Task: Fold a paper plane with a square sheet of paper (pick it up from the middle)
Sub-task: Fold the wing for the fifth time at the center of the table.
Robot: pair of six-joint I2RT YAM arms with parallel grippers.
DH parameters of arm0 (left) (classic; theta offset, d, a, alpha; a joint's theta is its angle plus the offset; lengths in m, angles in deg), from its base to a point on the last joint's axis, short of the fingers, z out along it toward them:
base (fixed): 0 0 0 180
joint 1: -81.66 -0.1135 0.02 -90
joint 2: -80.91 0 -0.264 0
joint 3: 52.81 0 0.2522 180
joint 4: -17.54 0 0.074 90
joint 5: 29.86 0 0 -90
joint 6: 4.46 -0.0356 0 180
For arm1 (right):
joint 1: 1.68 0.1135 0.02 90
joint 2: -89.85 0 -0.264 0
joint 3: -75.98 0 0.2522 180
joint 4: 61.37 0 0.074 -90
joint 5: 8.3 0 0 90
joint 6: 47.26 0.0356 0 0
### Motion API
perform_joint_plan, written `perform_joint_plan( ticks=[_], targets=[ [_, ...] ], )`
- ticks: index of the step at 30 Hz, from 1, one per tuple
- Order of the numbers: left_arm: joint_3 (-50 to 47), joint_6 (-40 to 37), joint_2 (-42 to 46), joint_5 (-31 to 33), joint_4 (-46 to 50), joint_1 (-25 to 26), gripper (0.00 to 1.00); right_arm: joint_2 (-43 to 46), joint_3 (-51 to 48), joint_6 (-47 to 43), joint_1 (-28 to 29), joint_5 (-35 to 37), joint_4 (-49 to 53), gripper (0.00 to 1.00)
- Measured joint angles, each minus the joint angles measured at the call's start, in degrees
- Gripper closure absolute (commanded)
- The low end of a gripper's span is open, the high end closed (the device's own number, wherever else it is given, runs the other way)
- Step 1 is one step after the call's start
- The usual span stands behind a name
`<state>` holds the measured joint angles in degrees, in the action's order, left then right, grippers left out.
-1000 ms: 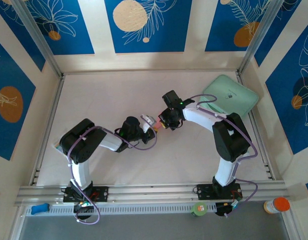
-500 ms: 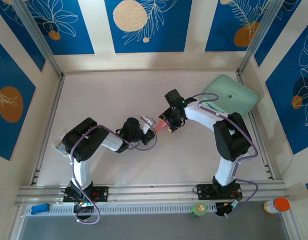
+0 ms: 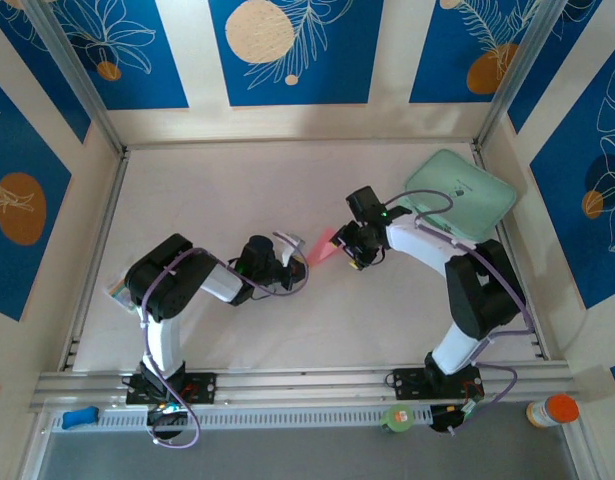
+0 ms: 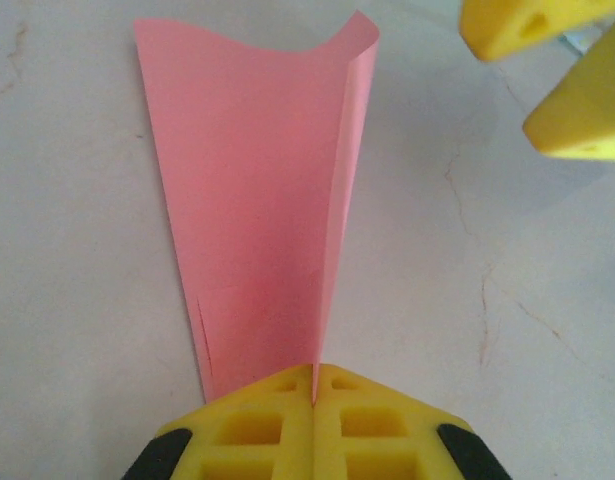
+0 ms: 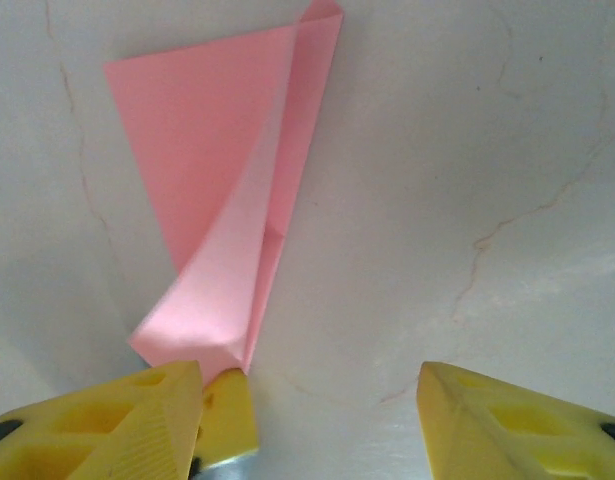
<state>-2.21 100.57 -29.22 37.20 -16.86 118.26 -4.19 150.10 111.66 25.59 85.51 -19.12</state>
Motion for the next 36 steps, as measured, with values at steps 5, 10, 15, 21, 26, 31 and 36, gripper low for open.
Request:
perform_joint_plan(
  ticks=[5, 10, 15, 21, 26, 31, 36],
  targets=[
    [1.40, 4.72, 0.02, -1.64, 2.73, -0.55, 0.99, 4.00, -7.80, -6.16, -1.99, -5.11, -8.59, 0.44],
    [2.95, 8.13, 0.39, -2.62, 6.45, -0.68, 1.00, 4.24, -11.13, -10.91, -4.13, -11.69, -17.00, 0.52],
    [4.46, 10.75, 0.85, -2.60, 10.32, -0.76, 1.00, 2.40, -11.23, -13.55, -3.54, -17.11, -24.09, 0.63],
    [5.31, 12.68, 1.09, -2.56, 12.70, -0.85, 0.98, -3.78, -10.29, -14.14, -2.95, -20.92, -29.38, 0.68],
    [5.66, 13.25, 1.22, -2.56, 13.60, -0.85, 0.96, -8.63, -6.78, -14.97, -2.36, -23.26, -31.76, 0.72],
    [5.86, 13.66, 1.27, -2.56, 14.16, -0.87, 0.92, -11.69, -4.09, -15.21, -2.08, -24.61, -33.38, 0.73],
    [5.99, 14.16, 1.31, -3.02, 14.32, -0.87, 0.87, -13.88, -3.21, -15.61, -1.97, -25.97, -33.94, 0.73]
  ],
)
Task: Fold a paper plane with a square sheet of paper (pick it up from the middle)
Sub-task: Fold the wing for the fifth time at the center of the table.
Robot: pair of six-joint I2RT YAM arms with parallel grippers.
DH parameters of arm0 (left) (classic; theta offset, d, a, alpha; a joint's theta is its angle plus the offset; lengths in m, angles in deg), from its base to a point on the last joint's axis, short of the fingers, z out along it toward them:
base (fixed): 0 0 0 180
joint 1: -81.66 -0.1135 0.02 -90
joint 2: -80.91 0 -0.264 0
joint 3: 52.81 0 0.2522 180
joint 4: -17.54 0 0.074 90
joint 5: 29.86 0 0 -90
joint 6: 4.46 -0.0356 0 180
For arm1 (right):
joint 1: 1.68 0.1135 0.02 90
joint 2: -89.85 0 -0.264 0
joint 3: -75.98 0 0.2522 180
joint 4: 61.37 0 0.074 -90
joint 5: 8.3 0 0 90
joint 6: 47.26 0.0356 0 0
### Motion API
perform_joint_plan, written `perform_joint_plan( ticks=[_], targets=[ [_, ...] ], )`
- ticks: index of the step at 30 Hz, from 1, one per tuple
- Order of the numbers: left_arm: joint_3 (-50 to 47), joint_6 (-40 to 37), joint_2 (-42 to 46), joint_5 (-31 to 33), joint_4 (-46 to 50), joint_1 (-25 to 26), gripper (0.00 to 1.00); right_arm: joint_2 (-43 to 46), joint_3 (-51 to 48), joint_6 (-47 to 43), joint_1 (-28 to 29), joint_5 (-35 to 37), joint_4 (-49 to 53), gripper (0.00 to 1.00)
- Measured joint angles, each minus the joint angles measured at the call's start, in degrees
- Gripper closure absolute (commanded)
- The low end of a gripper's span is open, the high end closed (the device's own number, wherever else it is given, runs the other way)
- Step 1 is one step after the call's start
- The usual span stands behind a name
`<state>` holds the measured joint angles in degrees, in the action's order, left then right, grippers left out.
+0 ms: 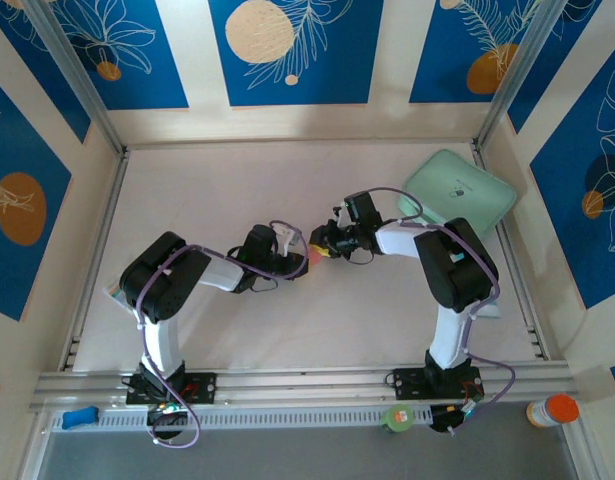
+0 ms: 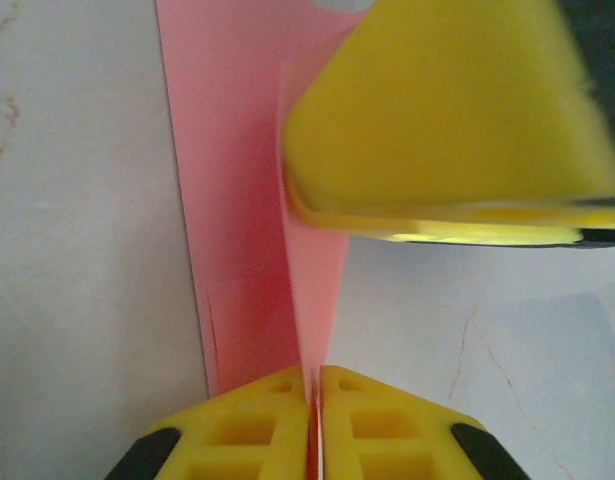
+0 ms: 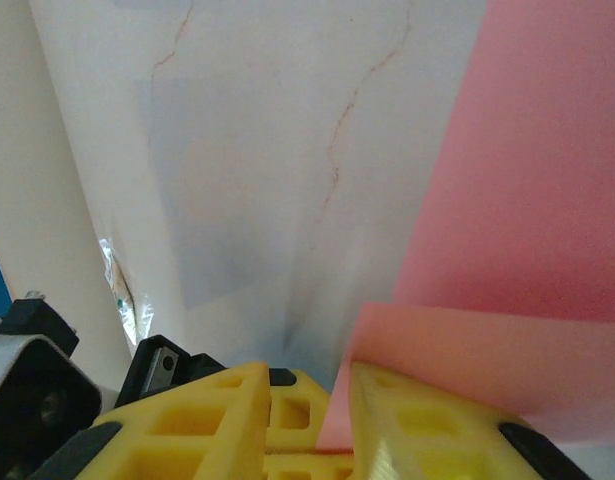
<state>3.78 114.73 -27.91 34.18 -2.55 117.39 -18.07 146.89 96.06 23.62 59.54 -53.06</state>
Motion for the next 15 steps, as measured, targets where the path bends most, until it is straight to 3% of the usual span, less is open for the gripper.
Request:
perform_joint_plan(
  ticks=[15],
  targets=[
    [1.07, 0.79, 0.00, -0.13, 2.47, -0.11, 0.90, -1.09, 0.57, 0.00, 0.20, -1.01, -0.50, 0.73]
  ],
)
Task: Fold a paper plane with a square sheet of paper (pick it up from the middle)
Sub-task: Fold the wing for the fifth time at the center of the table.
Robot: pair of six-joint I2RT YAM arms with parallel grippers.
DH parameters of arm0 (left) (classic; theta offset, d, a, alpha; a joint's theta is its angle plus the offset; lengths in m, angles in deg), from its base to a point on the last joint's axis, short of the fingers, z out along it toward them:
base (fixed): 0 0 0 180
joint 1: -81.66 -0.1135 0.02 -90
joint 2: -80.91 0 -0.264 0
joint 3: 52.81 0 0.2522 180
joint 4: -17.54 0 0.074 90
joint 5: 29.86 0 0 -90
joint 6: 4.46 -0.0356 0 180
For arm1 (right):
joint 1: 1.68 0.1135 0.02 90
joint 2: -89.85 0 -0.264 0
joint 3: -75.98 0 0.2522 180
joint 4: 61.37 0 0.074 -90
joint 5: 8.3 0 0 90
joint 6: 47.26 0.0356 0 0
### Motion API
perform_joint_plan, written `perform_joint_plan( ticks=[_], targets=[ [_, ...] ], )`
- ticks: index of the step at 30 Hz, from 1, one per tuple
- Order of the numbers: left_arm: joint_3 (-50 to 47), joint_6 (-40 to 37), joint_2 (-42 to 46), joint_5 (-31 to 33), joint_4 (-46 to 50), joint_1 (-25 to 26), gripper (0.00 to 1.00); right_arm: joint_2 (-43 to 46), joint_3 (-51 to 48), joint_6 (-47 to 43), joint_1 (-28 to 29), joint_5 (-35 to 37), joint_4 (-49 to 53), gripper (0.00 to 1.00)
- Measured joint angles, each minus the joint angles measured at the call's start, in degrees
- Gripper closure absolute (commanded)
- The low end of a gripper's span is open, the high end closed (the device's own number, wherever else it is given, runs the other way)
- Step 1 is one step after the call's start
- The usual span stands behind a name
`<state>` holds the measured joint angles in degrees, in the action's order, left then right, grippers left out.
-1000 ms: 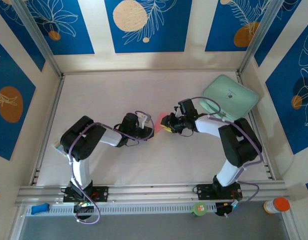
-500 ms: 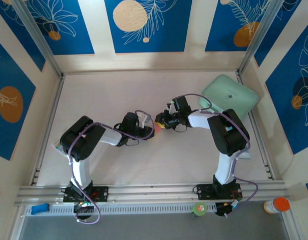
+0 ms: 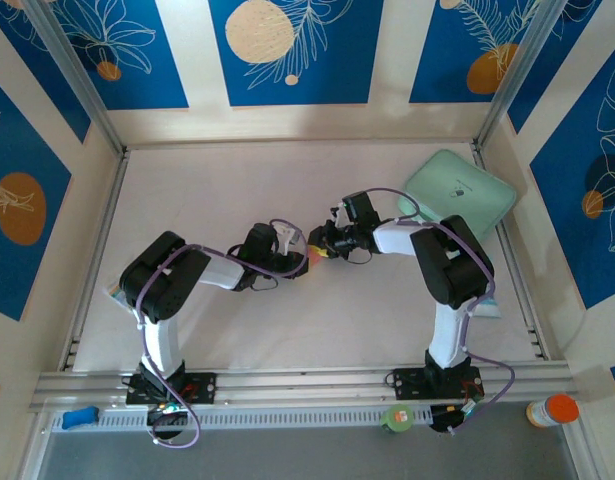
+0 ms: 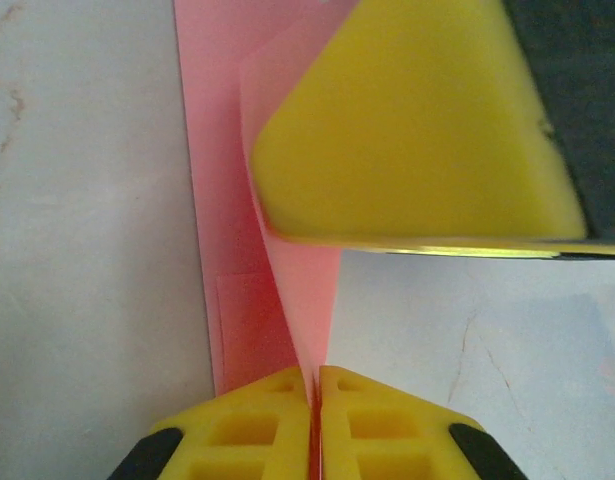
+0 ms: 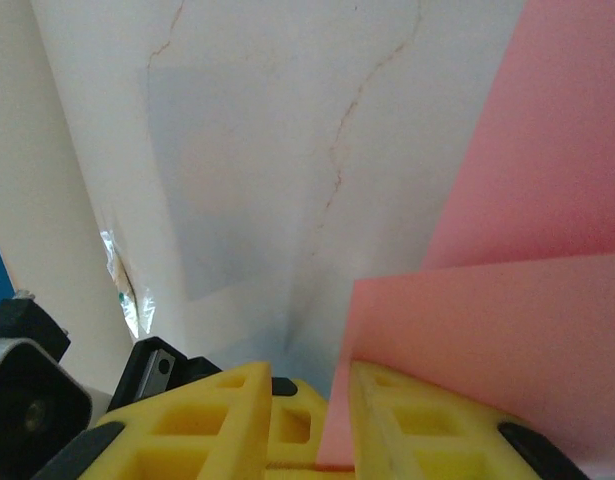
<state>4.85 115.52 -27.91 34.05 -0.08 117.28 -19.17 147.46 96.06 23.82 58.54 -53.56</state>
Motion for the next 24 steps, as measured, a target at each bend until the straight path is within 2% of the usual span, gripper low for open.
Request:
perform_joint_plan(
  ticks=[7, 15, 24],
  targets=[
    [1.51, -0.20, 0.00, 0.13, 3.37, 0.00, 0.90, 5.27, -1.99, -0.46, 0.28, 2.86, 1.79, 0.73],
    [3.65, -1.51, 0.00, 0.11, 8.13, 0.00, 0.91, 5.16, -1.81, -0.46, 1.90, 5.11, 3.30, 0.73],
    [3.87, -1.46, -0.04, 0.11, 8.57, 0.00, 0.91, 3.23, -1.40, -0.42, 1.95, 5.84, 4.04, 0.73]
  ],
)
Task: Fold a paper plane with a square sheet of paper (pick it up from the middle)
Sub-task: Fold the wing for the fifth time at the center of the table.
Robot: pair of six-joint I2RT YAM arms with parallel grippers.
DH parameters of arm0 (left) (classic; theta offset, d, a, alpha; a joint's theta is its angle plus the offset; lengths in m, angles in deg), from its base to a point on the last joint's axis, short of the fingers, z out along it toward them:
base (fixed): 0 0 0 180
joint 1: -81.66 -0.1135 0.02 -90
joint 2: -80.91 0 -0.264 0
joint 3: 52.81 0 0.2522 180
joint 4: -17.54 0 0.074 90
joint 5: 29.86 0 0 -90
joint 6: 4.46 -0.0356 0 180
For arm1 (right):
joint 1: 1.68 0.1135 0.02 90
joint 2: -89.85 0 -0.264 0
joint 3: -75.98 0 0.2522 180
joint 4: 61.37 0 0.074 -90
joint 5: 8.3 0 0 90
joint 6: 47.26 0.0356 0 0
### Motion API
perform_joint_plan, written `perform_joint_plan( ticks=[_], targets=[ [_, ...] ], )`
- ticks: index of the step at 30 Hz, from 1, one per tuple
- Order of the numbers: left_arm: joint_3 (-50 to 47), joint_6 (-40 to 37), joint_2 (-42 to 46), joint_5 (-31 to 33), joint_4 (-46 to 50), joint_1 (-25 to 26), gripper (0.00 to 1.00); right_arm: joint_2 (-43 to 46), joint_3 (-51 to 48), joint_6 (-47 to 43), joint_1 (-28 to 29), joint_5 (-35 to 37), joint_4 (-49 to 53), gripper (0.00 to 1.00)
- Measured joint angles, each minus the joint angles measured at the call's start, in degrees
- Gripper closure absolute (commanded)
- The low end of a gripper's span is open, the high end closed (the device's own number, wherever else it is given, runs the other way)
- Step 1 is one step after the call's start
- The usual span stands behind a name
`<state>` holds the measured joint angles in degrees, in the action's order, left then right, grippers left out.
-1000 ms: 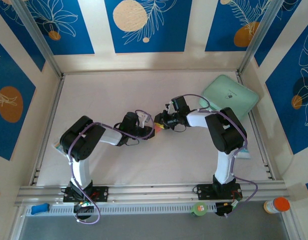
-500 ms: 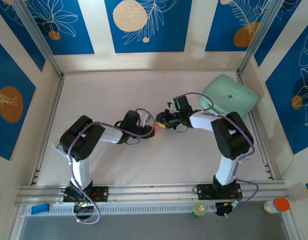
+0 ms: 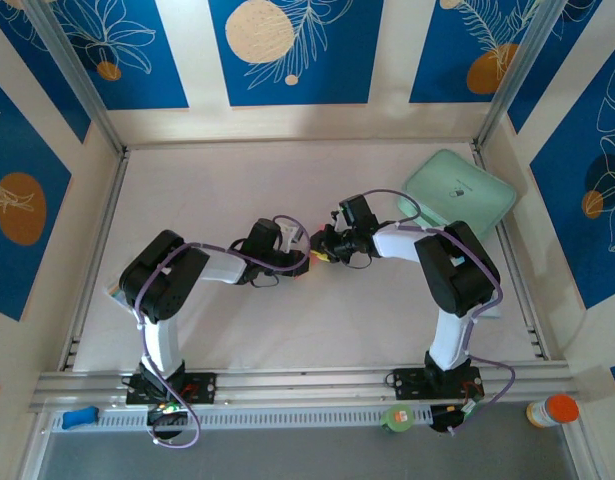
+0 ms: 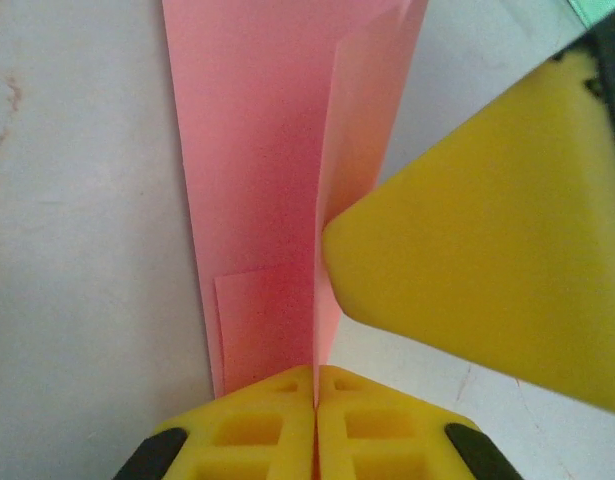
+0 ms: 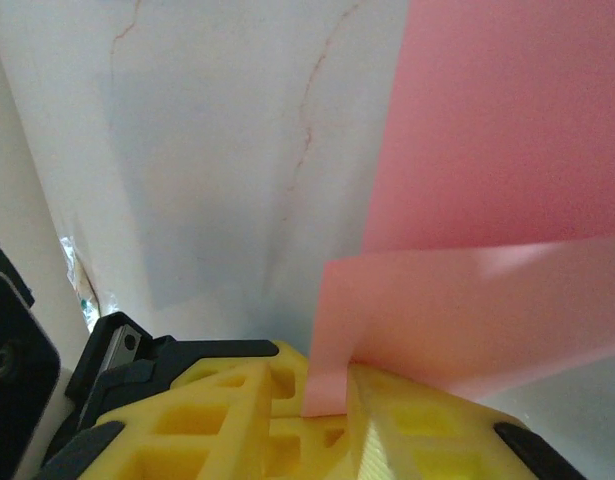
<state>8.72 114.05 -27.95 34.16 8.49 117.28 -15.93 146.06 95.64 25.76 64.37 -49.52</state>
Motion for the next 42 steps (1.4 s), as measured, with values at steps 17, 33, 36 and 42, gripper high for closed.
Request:
perform_joint_plan(
  ticks=[17, 33, 36, 42],
  targets=[
    [1.88, 0.15, -0.15, 0.07, 3.87, 0.00, 0.91, -1.11, 0.85, 0.07, 0.00, 1.07, 1.70, 0.76],
    [2.64, 0.59, -0.33, 0.09, 5.33, 0.00, 0.92, -2.25, 1.44, 1.49, -0.17, 1.92, 2.32, 0.74],
    [2.67, 0.59, -0.33, 0.07, 5.35, 0.00, 0.92, -2.25, 1.42, 1.53, -0.35, 1.92, 2.32, 0.73],
    [2.97, 0.59, -0.37, 0.07, 5.95, 0.00, 0.92, -2.25, 1.42, 1.51, -0.94, 1.92, 2.34, 0.72]
  ],
)
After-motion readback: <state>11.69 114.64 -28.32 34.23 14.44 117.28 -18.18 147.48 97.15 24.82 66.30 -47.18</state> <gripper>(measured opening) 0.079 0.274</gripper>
